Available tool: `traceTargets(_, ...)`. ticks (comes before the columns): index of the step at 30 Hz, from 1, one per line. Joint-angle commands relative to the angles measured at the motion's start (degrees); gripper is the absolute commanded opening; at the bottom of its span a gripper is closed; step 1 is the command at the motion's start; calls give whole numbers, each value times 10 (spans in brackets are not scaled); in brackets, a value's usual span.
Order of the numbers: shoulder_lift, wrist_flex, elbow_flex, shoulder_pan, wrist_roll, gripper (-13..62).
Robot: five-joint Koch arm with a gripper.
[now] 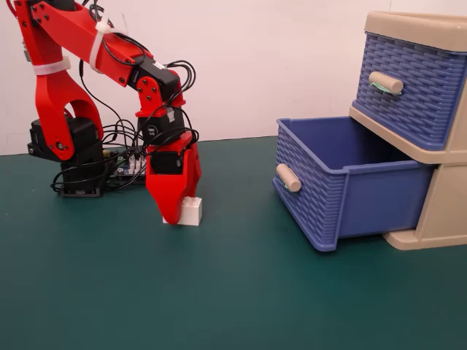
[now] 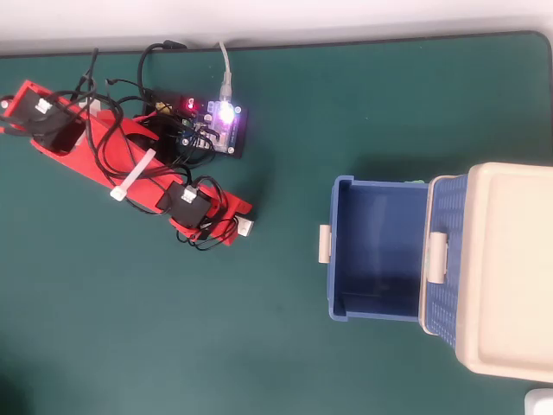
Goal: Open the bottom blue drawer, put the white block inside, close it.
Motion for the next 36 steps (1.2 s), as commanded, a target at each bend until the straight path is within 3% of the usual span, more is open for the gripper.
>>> traceTargets(1,9,4,-11,-9,20,-24)
traceTargets(2,9,5,-12,-9,27,-86)
traceTargets(9,18,16,-17,-1,54,-83)
traceTargets(13,124,79,-86,62,73,-83)
traceTargets(18,173,201,-287,62,277,-83)
traceTargets(23,5,221,-569,-71,584,-83)
traceTargets(26,-117,228,-737,-112,691,-83)
traceTargets(30,-248,243,-902,-117,715,-80)
traceTargets(36,-294,243,-926,-128,718,-66)
